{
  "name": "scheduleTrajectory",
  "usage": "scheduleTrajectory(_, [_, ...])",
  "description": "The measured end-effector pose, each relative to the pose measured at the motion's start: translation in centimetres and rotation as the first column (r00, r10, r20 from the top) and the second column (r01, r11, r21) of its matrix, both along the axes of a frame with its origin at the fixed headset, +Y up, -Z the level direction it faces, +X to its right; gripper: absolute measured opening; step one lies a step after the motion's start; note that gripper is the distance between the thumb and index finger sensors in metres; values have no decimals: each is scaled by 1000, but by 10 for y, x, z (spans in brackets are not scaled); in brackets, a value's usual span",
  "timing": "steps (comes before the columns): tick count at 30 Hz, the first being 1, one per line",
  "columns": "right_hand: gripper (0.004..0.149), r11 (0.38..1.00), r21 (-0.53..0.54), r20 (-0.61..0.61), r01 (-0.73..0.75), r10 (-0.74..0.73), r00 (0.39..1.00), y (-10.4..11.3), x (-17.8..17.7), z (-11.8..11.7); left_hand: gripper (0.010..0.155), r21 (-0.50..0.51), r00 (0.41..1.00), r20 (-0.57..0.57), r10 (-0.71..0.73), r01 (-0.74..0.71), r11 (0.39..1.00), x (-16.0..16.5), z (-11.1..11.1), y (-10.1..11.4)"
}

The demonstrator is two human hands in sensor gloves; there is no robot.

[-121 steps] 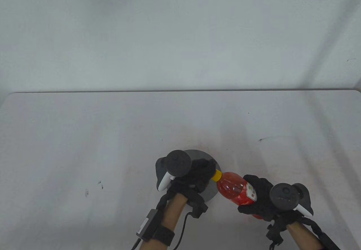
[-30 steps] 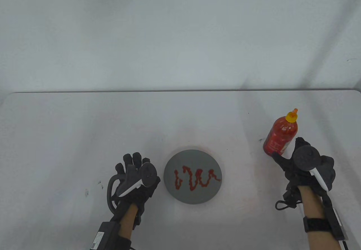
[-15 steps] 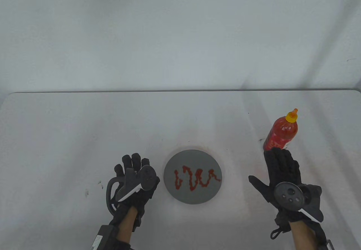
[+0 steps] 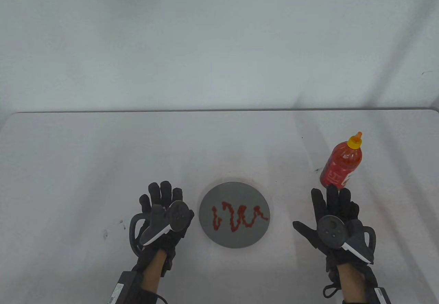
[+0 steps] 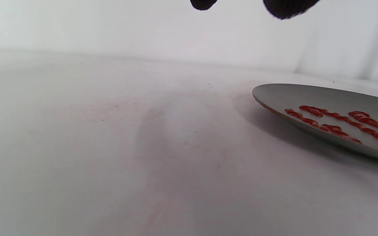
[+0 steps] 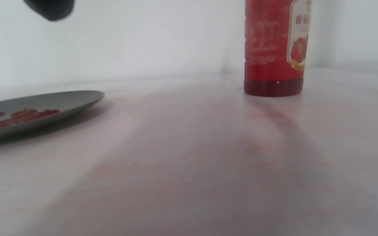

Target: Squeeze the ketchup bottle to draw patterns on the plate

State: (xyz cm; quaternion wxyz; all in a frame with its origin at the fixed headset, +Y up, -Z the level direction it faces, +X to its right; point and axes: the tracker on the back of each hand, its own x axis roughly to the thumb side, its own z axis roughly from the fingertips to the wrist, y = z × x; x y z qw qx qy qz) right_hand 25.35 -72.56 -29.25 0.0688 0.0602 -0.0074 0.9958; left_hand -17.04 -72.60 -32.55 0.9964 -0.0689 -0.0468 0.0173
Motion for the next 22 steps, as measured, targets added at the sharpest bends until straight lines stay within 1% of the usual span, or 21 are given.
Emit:
scheduleTrajectory(4, [96,1000,-2,4,-11,11,1000,-3,0,0,79,-9,1000,-13,-5,4,1000,-2,2,0])
scheduleTrajectory(7, [96,1000,-13,8,-25,25,1000,-4,0,1,81,-1,1000,-8,5,-5,1000,-3,3,0])
scheduleTrajectory(12, [96,1000,-16,20,-15,15,1000,-6,5,1,86,-23,1000,-9,13,-13,1000,-5,2,-1])
scheduleTrajectory(18, [95,999,-38,28,-12,13,1000,-11,7,-2,86,-39,1000,-22,18,-19,999,-7,-1,-3])
scheduleTrajectory(21, [95,998,-49,26,38,-37,999,-11,6,-3,86,-38,1000,-30,9,-11,999,-7,-1,-2])
scheduleTrajectory(22, [95,999,-45,22,31,-30,999,-11,5,-3,86,-37,999,-32,15,-16,999,-8,-1,-2])
